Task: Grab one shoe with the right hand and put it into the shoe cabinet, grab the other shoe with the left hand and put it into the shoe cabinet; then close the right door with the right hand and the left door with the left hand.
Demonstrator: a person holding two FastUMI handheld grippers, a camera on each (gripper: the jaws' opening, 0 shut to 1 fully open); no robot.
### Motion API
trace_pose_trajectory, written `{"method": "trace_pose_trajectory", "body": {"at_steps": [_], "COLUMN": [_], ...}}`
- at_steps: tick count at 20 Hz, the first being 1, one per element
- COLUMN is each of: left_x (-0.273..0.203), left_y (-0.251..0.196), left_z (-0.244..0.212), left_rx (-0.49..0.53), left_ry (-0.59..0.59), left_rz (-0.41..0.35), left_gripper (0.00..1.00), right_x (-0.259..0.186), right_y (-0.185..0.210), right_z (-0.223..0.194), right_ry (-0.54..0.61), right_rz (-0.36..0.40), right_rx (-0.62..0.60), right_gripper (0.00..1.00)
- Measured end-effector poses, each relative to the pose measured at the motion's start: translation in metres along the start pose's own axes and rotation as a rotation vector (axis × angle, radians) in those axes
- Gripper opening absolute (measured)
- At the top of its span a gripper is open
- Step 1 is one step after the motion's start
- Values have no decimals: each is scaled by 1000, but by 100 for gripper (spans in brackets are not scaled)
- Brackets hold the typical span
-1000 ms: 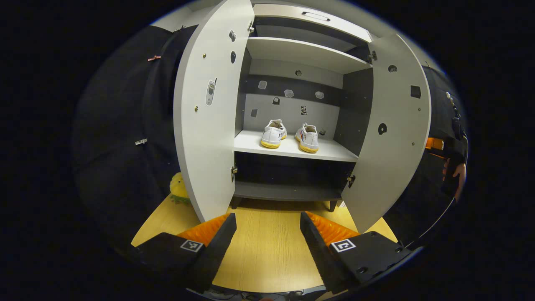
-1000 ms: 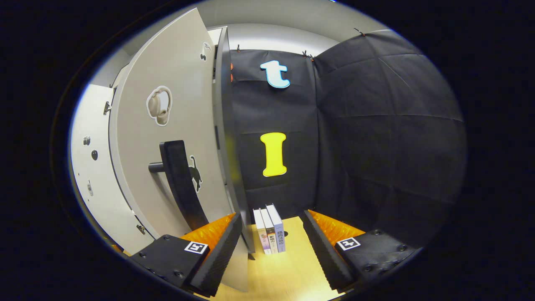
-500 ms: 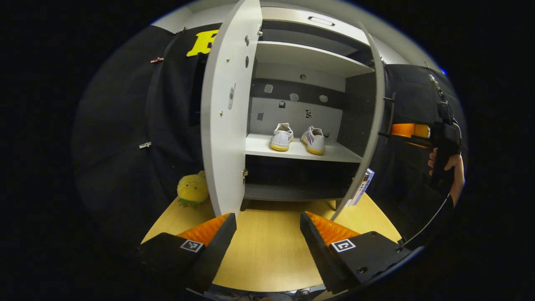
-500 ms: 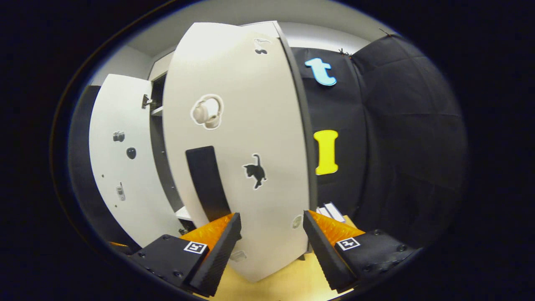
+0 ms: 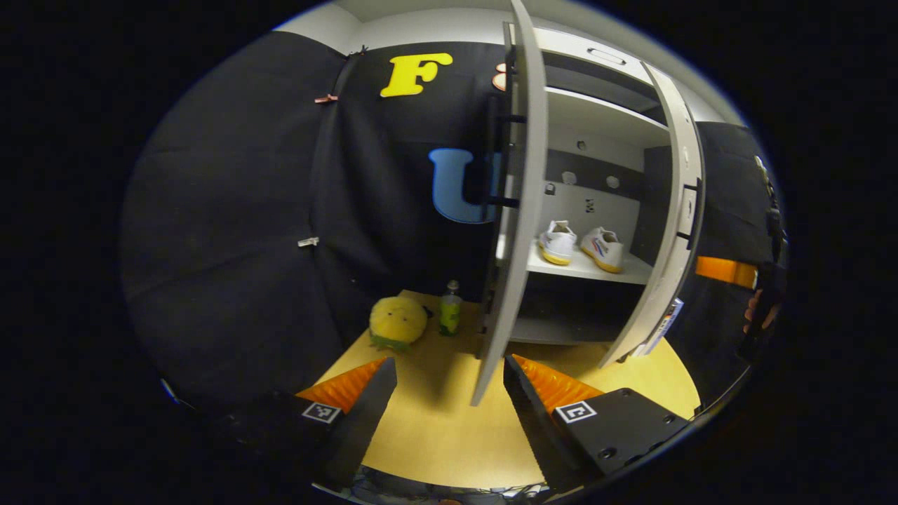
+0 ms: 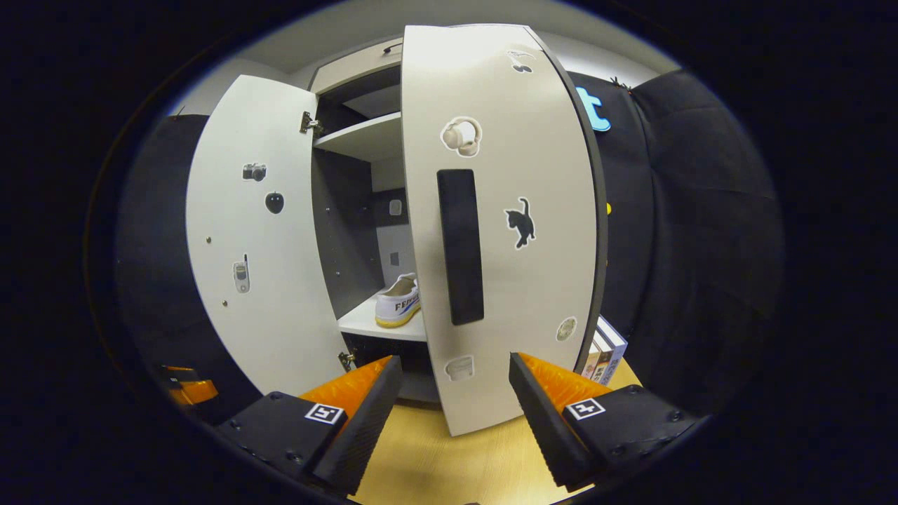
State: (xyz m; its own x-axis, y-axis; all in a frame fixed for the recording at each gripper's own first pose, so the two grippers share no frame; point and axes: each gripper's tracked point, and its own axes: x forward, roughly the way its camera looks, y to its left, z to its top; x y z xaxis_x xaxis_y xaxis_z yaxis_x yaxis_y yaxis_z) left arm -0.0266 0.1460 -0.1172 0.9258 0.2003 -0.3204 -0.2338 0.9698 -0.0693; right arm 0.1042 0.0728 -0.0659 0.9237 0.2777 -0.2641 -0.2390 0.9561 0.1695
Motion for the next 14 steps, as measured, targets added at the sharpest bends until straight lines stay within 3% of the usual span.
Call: {"method": "trace_pose_trajectory", "body": {"at_steps": [6, 14], "left_x": [31, 91], "left_y": [57, 42], "left_z": [63, 151], "left_rx": [-16, -15], "left_ry": [-81, -181], "left_rz": [27, -35], "left_gripper": [95, 95], "right_x": [-28, -81], "right_y": [7, 16], "right_z": [-46, -85], "right_ry": [32, 62], "right_rz": [-88, -133], "right_rx": [23, -27], "right_gripper": [99, 99]}}
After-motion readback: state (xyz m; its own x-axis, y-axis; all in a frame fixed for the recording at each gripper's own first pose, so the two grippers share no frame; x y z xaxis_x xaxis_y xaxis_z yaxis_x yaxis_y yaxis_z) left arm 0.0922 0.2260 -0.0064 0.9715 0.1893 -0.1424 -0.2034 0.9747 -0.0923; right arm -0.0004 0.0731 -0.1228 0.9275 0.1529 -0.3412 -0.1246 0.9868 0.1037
